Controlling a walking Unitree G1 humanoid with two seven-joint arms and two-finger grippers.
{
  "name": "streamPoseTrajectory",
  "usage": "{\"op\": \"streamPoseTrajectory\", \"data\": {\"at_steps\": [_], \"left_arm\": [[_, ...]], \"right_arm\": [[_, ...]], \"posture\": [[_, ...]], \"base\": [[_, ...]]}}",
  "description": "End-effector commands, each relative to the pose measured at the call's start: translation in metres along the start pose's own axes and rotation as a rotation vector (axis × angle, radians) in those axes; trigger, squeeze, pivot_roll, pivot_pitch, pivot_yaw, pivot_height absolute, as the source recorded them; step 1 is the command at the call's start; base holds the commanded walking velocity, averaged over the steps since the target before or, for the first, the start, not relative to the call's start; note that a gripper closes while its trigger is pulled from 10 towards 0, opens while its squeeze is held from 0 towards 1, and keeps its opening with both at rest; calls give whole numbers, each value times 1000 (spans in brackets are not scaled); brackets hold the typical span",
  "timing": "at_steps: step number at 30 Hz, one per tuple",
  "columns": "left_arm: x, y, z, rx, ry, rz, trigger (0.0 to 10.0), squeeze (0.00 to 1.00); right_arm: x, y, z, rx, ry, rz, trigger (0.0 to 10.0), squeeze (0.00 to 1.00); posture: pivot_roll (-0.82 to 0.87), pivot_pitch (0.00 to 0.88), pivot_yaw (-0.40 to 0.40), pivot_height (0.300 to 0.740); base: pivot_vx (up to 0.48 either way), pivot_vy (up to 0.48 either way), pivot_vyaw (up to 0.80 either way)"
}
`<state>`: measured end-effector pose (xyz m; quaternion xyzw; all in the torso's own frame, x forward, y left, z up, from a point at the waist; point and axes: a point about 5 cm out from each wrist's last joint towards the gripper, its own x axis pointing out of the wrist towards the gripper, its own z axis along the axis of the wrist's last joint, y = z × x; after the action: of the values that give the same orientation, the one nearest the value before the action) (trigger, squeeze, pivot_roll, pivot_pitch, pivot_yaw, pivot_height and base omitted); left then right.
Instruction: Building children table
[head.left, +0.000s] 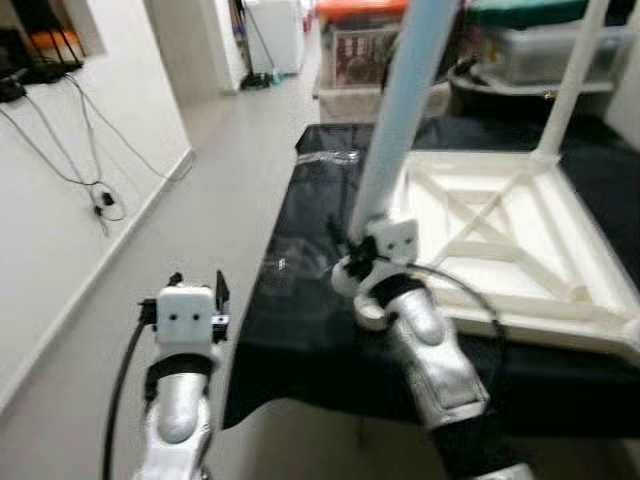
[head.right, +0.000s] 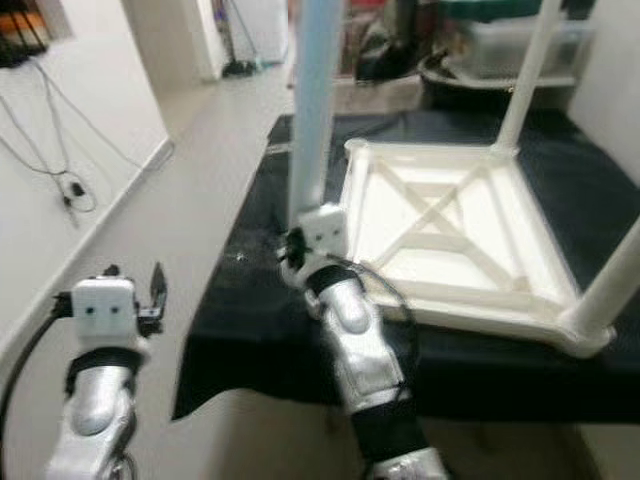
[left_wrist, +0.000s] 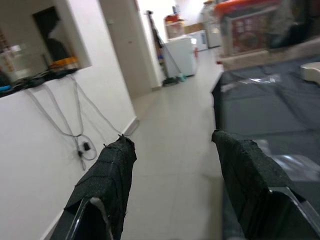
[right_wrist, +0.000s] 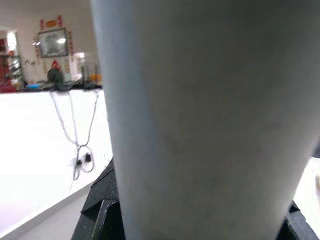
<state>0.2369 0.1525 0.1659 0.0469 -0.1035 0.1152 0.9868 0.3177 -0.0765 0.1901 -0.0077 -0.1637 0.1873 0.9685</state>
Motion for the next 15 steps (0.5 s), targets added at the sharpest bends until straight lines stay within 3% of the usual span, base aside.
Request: {"op": "streamPoseTrajectory", "data": {"at_steps": [1, 11, 13, 15], "left_arm": [[-2, 4, -4, 11, 21, 18, 10000, 0], [-3, 1, -3, -8, 18, -4, 10000, 0], [-7, -7, -3, -44, 31, -62, 10000, 0], [-9, -10, -3, -56, 38, -83, 10000, 0]], "right_arm": [[4, 12, 5, 8, -27, 44, 10000, 0], [18, -5, 9, 2, -25, 0, 10000, 0], [39, -32, 14, -22, -19, -47, 10000, 0], [45, -41, 16, -29, -15, -63, 10000, 0]], "posture": [[-65, 0, 30, 740], [-62, 0, 35, 740], [-54, 0, 28, 740], [-54, 0, 28, 740]], "base": [[0, 0, 0], [0, 0, 0], [0, 0, 0], [0, 0, 0]]}}
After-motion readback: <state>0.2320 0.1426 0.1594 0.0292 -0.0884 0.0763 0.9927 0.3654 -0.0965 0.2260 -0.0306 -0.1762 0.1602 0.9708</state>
